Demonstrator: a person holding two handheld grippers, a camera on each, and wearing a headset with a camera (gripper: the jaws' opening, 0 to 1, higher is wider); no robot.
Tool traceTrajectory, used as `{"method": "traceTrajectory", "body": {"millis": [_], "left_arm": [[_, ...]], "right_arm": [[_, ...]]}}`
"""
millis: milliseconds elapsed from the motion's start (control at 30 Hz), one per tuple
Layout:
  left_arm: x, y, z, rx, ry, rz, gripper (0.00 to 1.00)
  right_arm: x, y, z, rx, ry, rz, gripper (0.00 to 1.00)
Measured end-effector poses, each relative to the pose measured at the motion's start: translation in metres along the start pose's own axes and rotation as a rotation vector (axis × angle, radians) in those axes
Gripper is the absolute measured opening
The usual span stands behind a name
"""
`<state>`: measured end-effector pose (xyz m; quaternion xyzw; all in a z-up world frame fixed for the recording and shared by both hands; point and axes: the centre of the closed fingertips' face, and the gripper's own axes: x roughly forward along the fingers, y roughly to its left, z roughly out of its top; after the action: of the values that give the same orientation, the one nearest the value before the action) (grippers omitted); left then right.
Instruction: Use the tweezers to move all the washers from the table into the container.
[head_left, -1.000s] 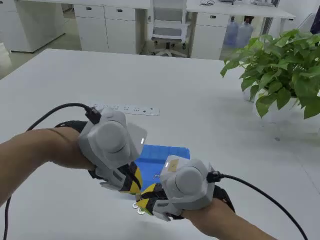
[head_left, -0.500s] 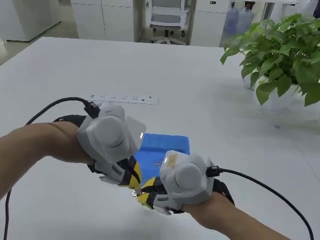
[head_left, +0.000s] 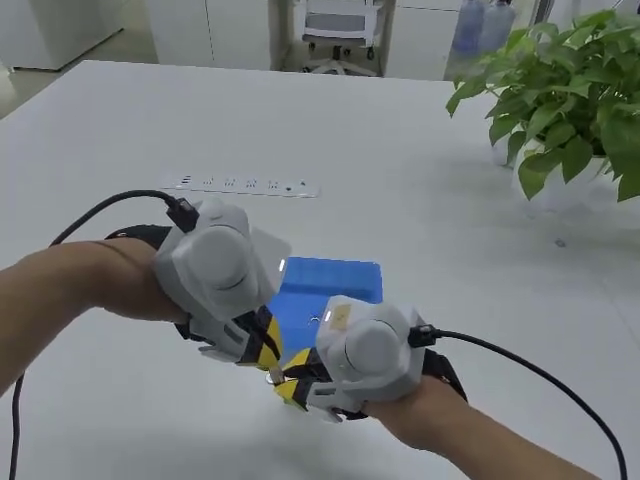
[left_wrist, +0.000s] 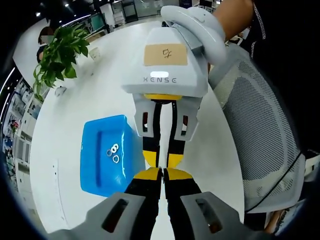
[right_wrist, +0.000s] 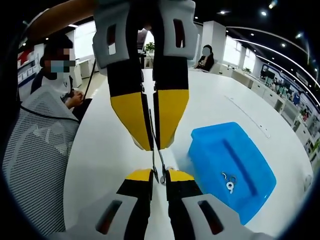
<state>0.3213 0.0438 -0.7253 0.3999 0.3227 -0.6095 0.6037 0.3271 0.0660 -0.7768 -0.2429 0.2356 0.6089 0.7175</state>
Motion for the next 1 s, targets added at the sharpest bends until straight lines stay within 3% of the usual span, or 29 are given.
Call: {"method": "traceTrajectory", "body": {"millis": [1000], "left_arm": [[-0.0010, -0.0019, -0.0050, -0.042, 0.010, 0.019, 0.06]], "right_arm": [[0.0055, -0.0001, 0.0016, -0.028, -0.007, 0.013, 0.11]]}}
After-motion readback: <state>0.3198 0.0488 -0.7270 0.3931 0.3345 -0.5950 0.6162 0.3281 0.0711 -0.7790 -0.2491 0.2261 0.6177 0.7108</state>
